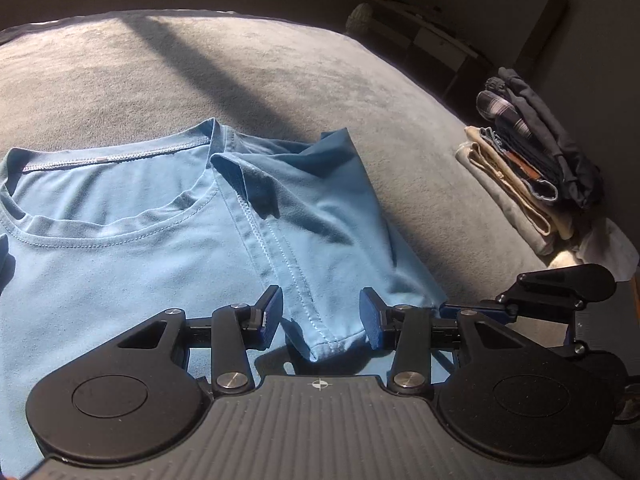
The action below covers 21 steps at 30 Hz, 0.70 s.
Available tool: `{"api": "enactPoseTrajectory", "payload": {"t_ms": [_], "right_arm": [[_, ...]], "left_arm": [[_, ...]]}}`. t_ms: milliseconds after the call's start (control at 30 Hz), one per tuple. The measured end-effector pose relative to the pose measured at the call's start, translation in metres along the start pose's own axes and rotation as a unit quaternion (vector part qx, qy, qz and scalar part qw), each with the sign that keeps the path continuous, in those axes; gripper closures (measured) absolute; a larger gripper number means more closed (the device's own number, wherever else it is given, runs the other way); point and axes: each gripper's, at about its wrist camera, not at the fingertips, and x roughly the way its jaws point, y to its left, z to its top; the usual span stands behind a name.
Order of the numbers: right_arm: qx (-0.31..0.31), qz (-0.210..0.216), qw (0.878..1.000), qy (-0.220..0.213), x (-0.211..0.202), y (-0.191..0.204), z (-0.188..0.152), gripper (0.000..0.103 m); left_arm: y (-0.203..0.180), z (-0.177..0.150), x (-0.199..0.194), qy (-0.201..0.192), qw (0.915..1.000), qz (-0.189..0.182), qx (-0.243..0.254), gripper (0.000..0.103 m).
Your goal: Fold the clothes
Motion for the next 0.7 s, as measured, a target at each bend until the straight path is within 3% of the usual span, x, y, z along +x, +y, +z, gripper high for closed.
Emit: {"api": "enactPoseTrajectory", "payload": {"t_ms": [200,267,300,700], "right_arm": [[-0.070,-0.077,0.995,-0.008,0.012,0.018,-0.006,0.084],[-0.093,-0.103,0.990,-0.011,0.016,0.024,-0.009,0.096],[-0.105,-0.116,0.988,-0.013,0.018,0.027,-0.010,0.097],[-0.076,-0.160,0.984,-0.018,0.016,-0.002,-0.025,0.097]], "left_arm": [[-0.020,-0.012,0.002,0.001,0.9975,0.018,0.068,0.061],[-0.025,-0.015,0.002,0.000,0.9965,0.020,0.082,0.061],[-0.028,-0.016,0.001,0.000,0.9959,0.020,0.088,0.061],[-0.065,-0.028,0.013,-0.005,0.9852,0.009,0.171,0.061]]}}
